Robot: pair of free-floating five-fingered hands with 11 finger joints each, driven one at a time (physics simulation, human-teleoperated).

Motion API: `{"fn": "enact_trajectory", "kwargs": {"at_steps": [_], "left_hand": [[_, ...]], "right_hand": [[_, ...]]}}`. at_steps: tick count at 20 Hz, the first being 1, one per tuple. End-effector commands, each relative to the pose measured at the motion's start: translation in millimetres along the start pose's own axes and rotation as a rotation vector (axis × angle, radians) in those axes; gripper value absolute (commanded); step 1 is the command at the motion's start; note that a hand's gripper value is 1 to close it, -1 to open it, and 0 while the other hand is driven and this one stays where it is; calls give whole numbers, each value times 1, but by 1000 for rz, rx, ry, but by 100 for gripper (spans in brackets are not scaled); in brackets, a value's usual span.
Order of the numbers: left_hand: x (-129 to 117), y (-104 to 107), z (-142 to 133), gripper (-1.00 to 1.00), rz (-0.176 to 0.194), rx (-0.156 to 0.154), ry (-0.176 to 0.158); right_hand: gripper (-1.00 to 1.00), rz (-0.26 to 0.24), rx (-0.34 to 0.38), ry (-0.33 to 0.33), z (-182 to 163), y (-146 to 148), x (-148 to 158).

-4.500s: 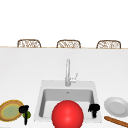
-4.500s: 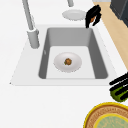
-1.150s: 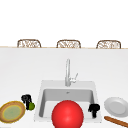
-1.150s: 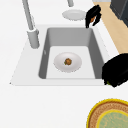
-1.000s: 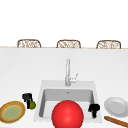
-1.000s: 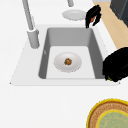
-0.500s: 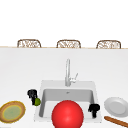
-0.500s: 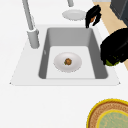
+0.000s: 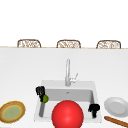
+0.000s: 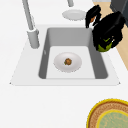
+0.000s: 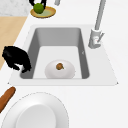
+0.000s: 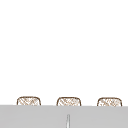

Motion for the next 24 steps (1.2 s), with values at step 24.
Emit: {"fn": "enact_trajectory", "kwargs": {"at_steps": [24], "left_hand": [[-44, -33, -201, 100, -2, 5, 22]], "right_hand": [[0, 0, 0, 0, 0, 0, 0]]}}
